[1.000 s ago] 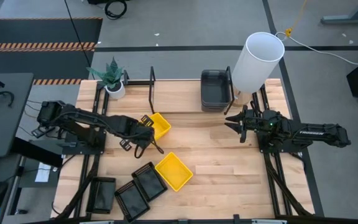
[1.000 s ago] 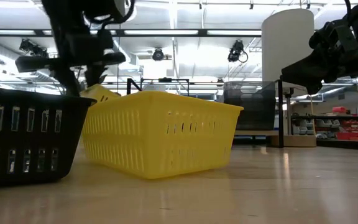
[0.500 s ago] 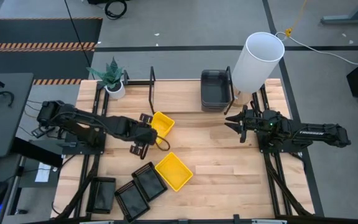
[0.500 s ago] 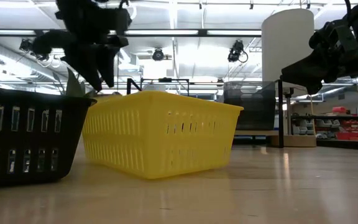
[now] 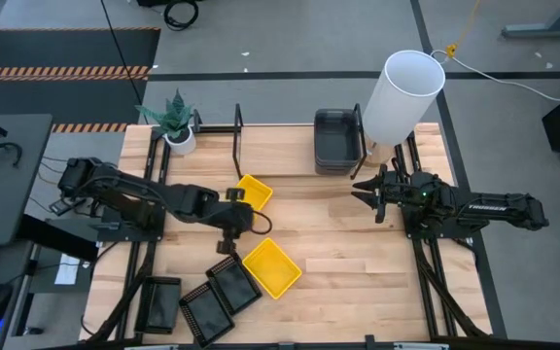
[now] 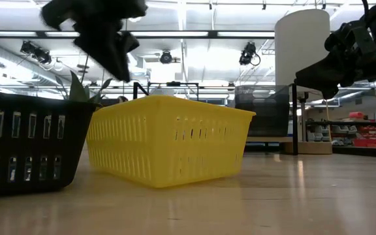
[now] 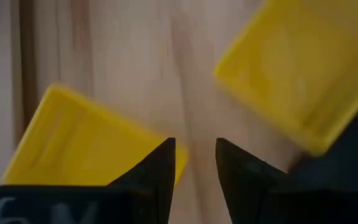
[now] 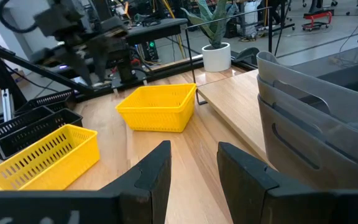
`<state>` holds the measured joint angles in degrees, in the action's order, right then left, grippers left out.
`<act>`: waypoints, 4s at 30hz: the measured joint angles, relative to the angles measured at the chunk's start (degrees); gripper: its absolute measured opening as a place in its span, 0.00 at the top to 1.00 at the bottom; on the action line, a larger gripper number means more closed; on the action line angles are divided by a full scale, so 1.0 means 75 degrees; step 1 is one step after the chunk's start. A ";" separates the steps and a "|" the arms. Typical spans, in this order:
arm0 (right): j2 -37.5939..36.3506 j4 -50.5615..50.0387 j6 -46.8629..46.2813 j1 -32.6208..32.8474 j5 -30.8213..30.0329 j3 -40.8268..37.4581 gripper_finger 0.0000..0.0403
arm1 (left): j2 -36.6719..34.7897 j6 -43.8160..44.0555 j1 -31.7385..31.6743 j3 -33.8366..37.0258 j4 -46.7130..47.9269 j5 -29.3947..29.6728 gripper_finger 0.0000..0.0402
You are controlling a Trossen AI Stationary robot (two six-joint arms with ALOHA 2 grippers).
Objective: Stack baskets on shelf by color
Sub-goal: Stack the bottom yellow bin on the top yellow bin
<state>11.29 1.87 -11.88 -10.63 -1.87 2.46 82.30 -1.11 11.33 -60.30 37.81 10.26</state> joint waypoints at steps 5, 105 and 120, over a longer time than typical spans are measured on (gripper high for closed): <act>0.0000 0.0009 0.0000 0.0000 0.0003 -0.0002 0.66 | 0.0545 0.1613 0.0280 0.0001 -0.0813 -0.0237 0.69; 0.0181 0.0680 0.0000 0.0000 0.0001 0.0006 0.66 | 0.5007 0.3793 0.0942 -0.3575 -0.0383 -0.0268 0.48; 0.0210 0.0783 -0.0001 -0.0002 0.0054 0.0006 0.66 | 0.4606 0.1835 0.1181 -0.3581 0.0512 -0.0636 0.97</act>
<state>12.86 7.74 -11.89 -10.65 -1.47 2.50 116.84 12.65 20.19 -87.15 41.65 5.49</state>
